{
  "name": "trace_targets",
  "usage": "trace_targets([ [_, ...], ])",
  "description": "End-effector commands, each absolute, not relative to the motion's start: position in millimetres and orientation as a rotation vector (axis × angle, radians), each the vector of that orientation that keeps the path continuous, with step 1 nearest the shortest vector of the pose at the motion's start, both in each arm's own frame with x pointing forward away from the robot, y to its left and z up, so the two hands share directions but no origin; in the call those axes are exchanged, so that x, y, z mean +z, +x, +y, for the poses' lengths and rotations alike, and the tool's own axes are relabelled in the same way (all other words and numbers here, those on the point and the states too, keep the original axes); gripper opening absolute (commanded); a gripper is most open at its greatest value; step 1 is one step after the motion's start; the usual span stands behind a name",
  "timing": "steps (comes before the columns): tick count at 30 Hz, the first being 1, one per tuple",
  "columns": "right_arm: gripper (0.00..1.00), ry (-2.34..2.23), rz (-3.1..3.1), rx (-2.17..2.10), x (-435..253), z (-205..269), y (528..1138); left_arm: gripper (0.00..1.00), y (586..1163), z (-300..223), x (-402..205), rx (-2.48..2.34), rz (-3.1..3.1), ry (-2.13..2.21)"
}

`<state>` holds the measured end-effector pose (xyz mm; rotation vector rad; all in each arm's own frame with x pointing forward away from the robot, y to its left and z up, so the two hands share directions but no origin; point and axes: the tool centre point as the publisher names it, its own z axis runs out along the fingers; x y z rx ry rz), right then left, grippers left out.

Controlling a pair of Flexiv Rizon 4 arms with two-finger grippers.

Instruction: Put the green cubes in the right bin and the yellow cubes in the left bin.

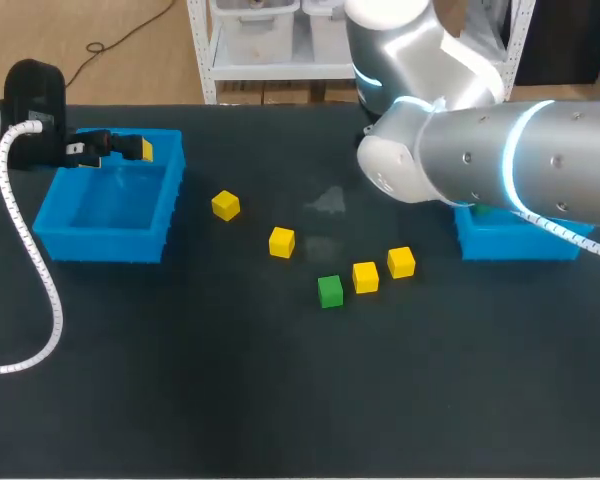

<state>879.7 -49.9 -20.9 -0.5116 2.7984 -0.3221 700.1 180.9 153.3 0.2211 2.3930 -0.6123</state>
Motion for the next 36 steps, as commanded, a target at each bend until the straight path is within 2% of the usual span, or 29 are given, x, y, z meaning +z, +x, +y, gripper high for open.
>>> trace_targets([
  [1, 0.07, -0.512, 2.79, -0.319, -28, -49, 877, 1.0, 700, 183, 151, -0.627, 2.382, 0.227],
  [2, 0.0, -0.511, 2.786, -0.315, -28, -49, 877, 1.0, 700, 183, 151, -0.627, 2.382, 0.227],
  [18, 0.0, -0.546, 2.734, -0.272, -11, -43, 867, 1.0, 700, 183, 151, -0.627, 2.382, 0.227],
  [19, 0.24, -0.545, 2.733, -0.275, -8, -44, 866, 1.0, 700, 183, 151, -0.627, 2.382, 0.227],
  [20, 0.97, -0.533, 2.728, -0.269, -6, -45, 866, 1.0, 700, 183, 151, -0.627, 2.382, 0.227],
  [21, 1.0, -0.527, 2.722, -0.27, -3, -45, 864, 1.0, 700, 183, 151, -0.627, 2.382, 0.227],
  [36, 1.0, -0.502, 2.694, -0.245, 9, -53, 846, 1.0, 700, 183, 151, -0.627, 2.382, 0.227],
])
